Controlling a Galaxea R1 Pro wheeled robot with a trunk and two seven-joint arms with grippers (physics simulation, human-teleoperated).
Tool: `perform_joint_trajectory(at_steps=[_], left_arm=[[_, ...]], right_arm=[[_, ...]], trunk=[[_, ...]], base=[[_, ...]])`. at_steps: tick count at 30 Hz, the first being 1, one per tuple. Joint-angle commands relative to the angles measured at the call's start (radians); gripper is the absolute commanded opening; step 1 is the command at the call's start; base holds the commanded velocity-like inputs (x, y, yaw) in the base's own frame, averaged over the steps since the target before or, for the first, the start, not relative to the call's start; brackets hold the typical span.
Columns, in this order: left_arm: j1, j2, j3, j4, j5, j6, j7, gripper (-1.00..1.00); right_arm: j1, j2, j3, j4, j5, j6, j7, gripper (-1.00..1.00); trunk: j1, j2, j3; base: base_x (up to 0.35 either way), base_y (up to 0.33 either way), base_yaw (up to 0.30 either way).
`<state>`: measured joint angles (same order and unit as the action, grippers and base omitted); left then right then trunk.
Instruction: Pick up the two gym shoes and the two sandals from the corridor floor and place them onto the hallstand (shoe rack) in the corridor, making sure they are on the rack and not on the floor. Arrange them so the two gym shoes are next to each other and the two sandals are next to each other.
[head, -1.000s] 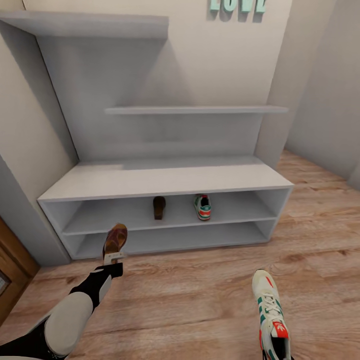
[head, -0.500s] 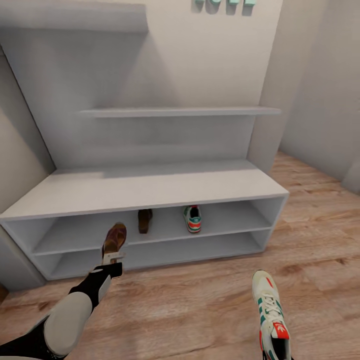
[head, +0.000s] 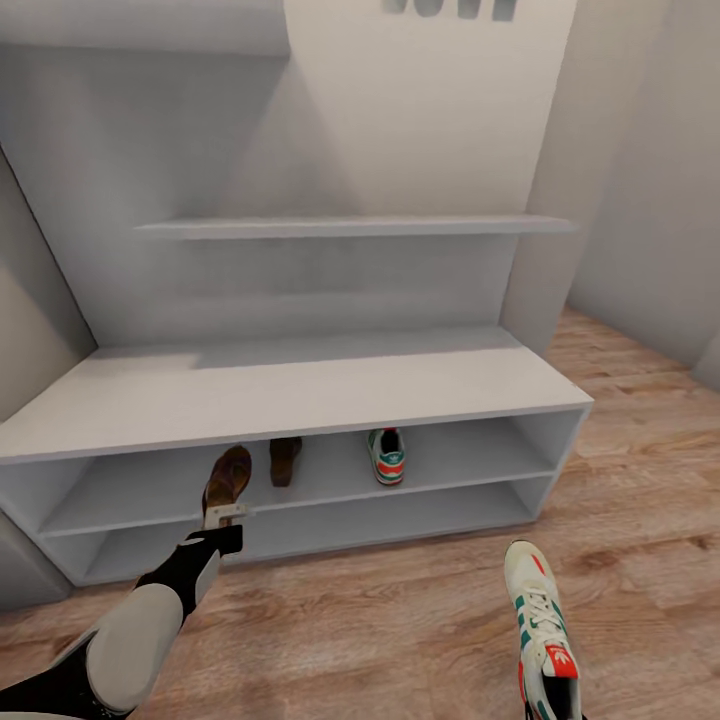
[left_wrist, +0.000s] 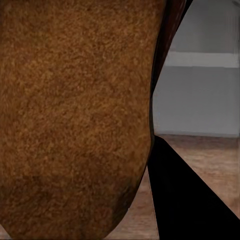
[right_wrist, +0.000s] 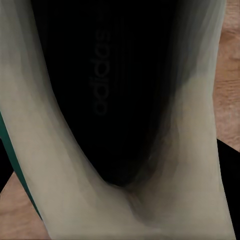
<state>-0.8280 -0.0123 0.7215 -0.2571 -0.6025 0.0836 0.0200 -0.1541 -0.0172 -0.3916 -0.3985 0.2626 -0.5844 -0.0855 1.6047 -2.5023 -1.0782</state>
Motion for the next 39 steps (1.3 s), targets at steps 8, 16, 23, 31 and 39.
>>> perform_joint_trajectory(at_steps=[8, 16, 23, 31, 39], left_arm=[[0.0, -0.001, 0.001, -0.002, -0.008, 0.004, 0.001, -1.0], [0.0, 0.0, 0.001, -0.002, -0.008, 0.004, 0.001, -1.0], [0.0, 0.0, 0.001, -0.002, -0.008, 0.004, 0.001, -1.0], [0.0, 0.0, 0.0, -0.002, -0.008, 0.004, 0.001, -1.0], [0.0, 0.001, 0.001, -0.002, -0.008, 0.004, 0.001, -1.0]], right_arm=[[-0.001, 0.0, -0.004, 0.001, 0.01, -0.003, -0.005, -1.0], [-0.001, 0.0, -0.004, 0.001, 0.01, -0.003, -0.005, -1.0], [-0.001, 0.0, -0.004, 0.001, 0.01, -0.003, -0.005, -1.0], [-0.001, 0.0, -0.004, 0.001, 0.01, -0.003, -0.005, -1.0], [-0.001, 0.0, -0.004, 0.001, 0.01, -0.003, -0.005, -1.0]], trunk=[[0.0, 0.0, -0.001], [0.0, 0.0, -0.001], [0.0, 0.0, -0.001], [0.0, 0.0, -0.001], [0.0, 0.0, -0.001]], base=[[0.264, -0.049, 0.0], [0.182, -0.004, 0.0], [0.127, 0.0, 0.0], [0.169, 0.0, 0.0], [0.095, 0.0, 0.0]])
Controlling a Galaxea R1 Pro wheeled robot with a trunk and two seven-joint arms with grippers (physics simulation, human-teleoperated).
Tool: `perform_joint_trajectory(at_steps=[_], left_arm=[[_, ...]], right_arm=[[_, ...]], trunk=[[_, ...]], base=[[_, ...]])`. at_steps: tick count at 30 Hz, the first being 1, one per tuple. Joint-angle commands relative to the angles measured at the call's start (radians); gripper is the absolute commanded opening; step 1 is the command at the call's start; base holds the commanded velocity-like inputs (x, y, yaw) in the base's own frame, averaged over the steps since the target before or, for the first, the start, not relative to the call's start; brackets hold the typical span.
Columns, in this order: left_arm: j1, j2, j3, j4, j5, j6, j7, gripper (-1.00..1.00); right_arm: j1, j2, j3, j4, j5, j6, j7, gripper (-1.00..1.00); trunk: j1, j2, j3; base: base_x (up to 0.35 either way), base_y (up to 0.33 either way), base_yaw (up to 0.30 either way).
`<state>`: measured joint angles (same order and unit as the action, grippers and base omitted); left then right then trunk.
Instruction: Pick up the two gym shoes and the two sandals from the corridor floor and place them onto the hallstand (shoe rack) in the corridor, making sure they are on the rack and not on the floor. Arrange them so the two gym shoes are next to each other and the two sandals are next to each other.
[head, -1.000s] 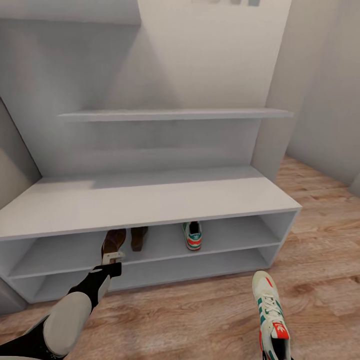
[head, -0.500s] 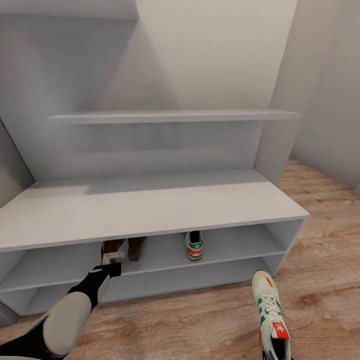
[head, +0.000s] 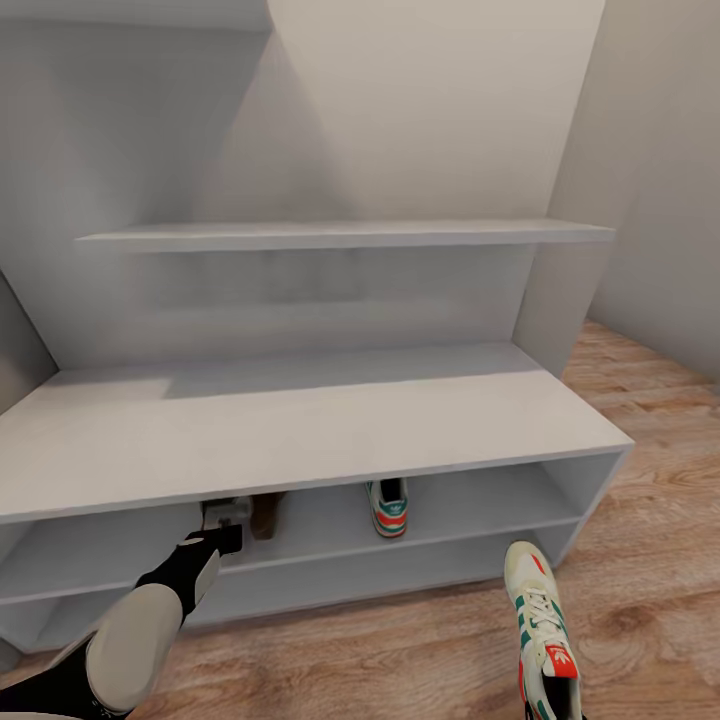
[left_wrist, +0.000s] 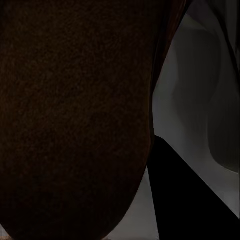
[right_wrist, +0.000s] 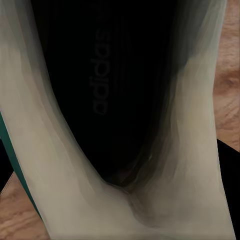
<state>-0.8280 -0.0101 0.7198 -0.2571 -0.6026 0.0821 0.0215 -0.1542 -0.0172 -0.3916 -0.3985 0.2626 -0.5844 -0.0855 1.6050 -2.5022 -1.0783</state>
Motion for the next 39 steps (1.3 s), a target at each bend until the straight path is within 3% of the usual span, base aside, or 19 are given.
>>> perform_joint_trajectory(at_steps=[1, 22, 23, 39], left_arm=[[0.0, -0.001, 0.003, -0.002, -0.008, 0.005, 0.0, -1.0], [0.0, 0.001, 0.003, -0.002, -0.008, -0.012, 0.0, -1.0], [0.0, 0.001, 0.003, -0.002, -0.008, -0.013, 0.0, 1.0], [0.0, 0.002, 0.003, -0.002, -0.008, -0.015, 0.0, 1.0]], right_arm=[[-0.001, 0.0, -0.004, 0.001, 0.01, -0.003, -0.005, -1.0], [-0.001, 0.0, -0.004, 0.001, 0.01, -0.003, -0.005, -1.0], [-0.001, 0.0, -0.004, 0.001, 0.009, -0.003, -0.005, -1.0], [-0.001, 0.0, -0.004, 0.001, 0.009, -0.003, -0.005, -1.0]], trunk=[[0.0, 0.0, -0.001], [0.0, 0.0, -0.001], [0.0, 0.0, -0.001], [0.0, 0.0, -0.001]], base=[[0.069, 0.0, 0.0], [0.066, 0.0, 0.0], [0.002, 0.0, 0.0], [-0.069, 0.0, 0.0]])
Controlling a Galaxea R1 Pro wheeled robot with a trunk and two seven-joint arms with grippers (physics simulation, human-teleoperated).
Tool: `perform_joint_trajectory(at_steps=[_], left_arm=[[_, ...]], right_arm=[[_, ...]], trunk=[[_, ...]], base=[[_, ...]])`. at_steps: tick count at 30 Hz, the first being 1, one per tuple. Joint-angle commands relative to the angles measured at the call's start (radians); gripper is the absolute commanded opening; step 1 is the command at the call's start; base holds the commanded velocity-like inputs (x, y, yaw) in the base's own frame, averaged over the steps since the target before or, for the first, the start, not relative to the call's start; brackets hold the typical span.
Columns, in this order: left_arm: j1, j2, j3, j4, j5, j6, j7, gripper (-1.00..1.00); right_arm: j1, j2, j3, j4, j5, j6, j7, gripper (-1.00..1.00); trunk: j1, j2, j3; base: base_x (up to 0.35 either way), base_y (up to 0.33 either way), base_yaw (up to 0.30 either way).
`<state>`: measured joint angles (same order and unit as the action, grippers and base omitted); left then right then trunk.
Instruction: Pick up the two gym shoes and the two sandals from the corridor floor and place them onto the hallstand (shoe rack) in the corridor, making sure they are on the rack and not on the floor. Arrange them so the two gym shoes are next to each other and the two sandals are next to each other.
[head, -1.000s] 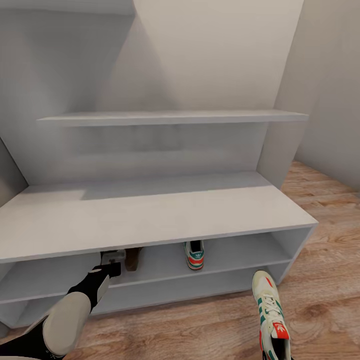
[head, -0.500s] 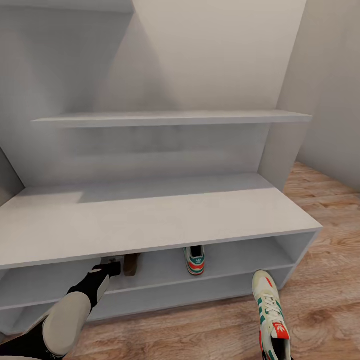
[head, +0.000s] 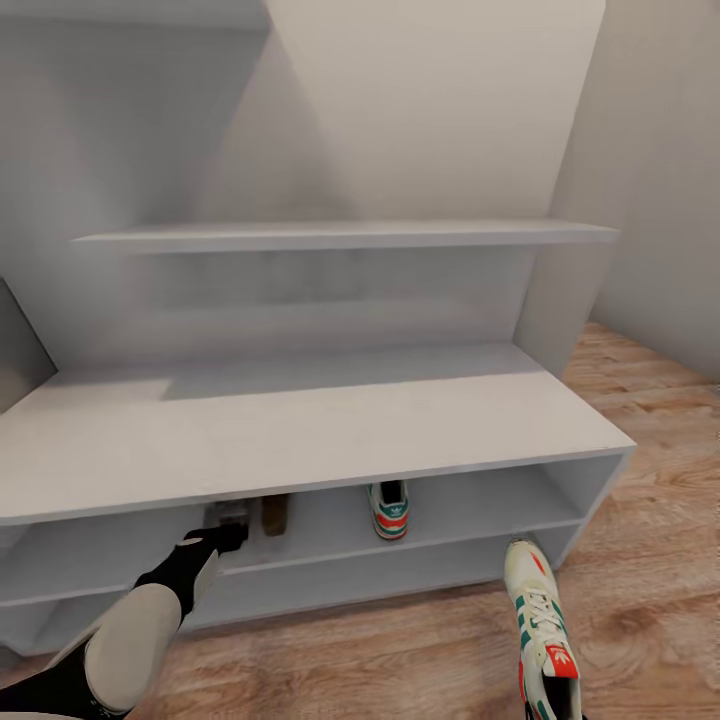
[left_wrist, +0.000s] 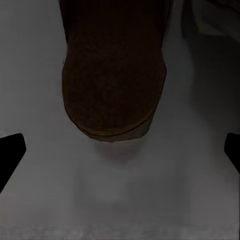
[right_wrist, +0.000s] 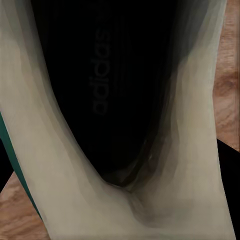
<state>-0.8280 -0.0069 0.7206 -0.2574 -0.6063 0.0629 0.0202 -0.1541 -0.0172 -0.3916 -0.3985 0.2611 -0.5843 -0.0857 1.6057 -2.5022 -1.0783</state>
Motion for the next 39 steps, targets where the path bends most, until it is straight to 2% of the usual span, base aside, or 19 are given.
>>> perform_joint_trajectory(at_steps=[1, 17, 21, 23, 32, 39], left_arm=[[0.0, -0.001, 0.002, -0.002, -0.004, 0.005, 0.001, 1.0], [0.005, -0.001, 0.003, -0.002, -0.004, -0.003, 0.001, 1.0], [0.031, -0.001, 0.004, 0.0, -0.003, -0.073, -0.004, 1.0], [0.081, 0.0, 0.006, 0.0, -0.001, -0.142, -0.01, 1.0], [0.259, 0.002, 0.014, 0.001, 0.003, -0.323, -0.03, 1.0], [0.383, 0.015, 0.017, 0.0, 0.004, -0.46, -0.141, 1.0]], right_arm=[[-0.001, 0.0, -0.004, 0.001, 0.01, -0.003, -0.005, -1.0], [-0.001, 0.0, -0.004, 0.001, 0.01, -0.003, -0.005, -1.0], [-0.001, 0.0, -0.004, 0.001, 0.01, -0.003, -0.005, -1.0], [-0.001, 0.0, -0.004, 0.001, 0.01, -0.003, -0.005, -1.0], [-0.001, 0.0, -0.005, 0.001, 0.01, -0.003, -0.005, -1.0], [-0.001, 0.0, -0.003, 0.001, 0.011, -0.003, -0.004, -1.0]], trunk=[[-0.001, 0.0, -0.001], [-0.001, 0.0, -0.001], [-0.001, 0.0, -0.001], [-0.001, 0.0, -0.001], [-0.001, 0.0, -0.001], [-0.001, 0.0, -0.001]], base=[[-0.302, 0.0, 0.0], [-0.33, 0.0, 0.0], [-0.336, 0.0, 0.0], [-0.337, 0.0, 0.0], [-0.334, 0.0, 0.0], [-0.091, 0.0, 0.0]])
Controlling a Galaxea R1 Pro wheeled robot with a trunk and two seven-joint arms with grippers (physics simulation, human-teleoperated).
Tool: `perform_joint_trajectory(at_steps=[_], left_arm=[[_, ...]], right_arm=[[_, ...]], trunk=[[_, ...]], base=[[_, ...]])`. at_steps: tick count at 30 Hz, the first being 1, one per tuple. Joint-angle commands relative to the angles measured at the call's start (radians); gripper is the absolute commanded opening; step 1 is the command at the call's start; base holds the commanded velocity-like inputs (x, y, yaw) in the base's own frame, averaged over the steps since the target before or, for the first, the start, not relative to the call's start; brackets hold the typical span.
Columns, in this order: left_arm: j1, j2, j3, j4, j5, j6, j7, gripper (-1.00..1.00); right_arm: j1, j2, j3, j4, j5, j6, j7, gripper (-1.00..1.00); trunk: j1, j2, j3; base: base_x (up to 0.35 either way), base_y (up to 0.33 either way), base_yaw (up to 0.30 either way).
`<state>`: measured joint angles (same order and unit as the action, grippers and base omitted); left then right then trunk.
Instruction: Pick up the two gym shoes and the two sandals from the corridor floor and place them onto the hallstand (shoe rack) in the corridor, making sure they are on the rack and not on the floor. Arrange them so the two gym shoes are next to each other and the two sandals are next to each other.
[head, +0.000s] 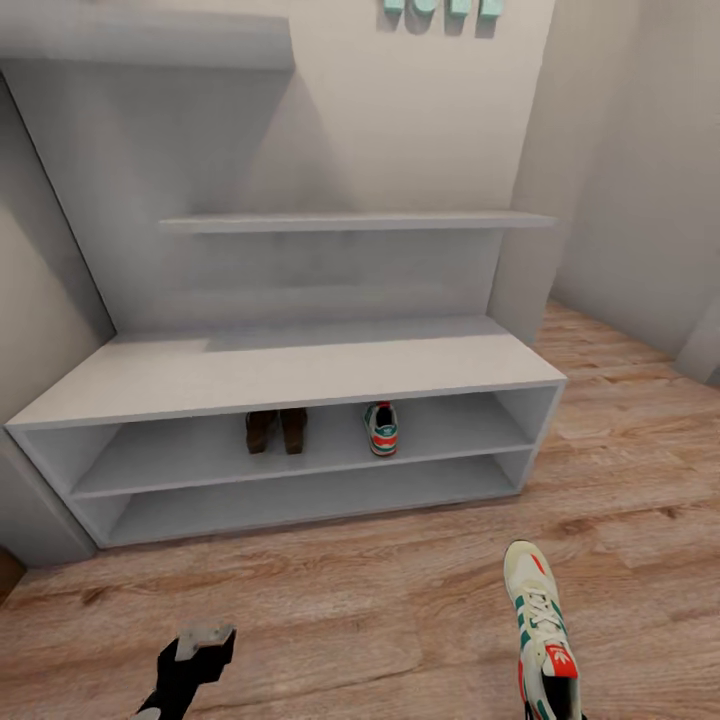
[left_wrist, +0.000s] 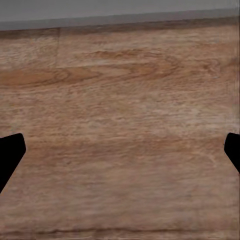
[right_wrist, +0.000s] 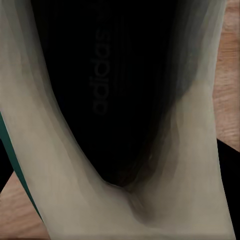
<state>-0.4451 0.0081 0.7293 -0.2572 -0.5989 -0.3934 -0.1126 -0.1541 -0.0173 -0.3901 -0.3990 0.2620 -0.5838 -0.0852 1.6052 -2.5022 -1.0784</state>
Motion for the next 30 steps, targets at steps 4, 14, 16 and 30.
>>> perform_joint_trajectory(at_steps=[4, 14, 16, 30], left_arm=[[0.072, 0.02, 0.011, 0.002, -0.002, -0.089, -0.072, 1.0], [0.179, 0.044, 0.01, 0.016, 0.001, -0.207, -0.133, 1.0], [0.183, 0.044, 0.01, 0.017, 0.002, -0.211, -0.133, 1.0], [0.21, 0.047, 0.011, 0.017, 0.003, -0.271, -0.187, 1.0]], right_arm=[[-0.001, 0.0, -0.001, 0.002, 0.012, -0.002, -0.003, -1.0], [-0.001, 0.002, 0.033, -0.004, 0.016, 0.029, 0.001, -1.0], [-0.004, 0.003, 0.065, -0.005, 0.015, 0.08, 0.001, -1.0], [-0.208, 0.012, 0.223, -0.15, 0.009, 0.591, 0.001, -1.0]], trunk=[[0.0, 0.0, -0.001], [0.0, 0.0, -0.001], [0.0, 0.0, -0.001], [0.0, 0.0, -0.001]], base=[[-0.01, 0.0, 0.0], [-0.001, 0.0, 0.0], [0.0, 0.0, 0.0], [0.0, 0.0, 0.0]])
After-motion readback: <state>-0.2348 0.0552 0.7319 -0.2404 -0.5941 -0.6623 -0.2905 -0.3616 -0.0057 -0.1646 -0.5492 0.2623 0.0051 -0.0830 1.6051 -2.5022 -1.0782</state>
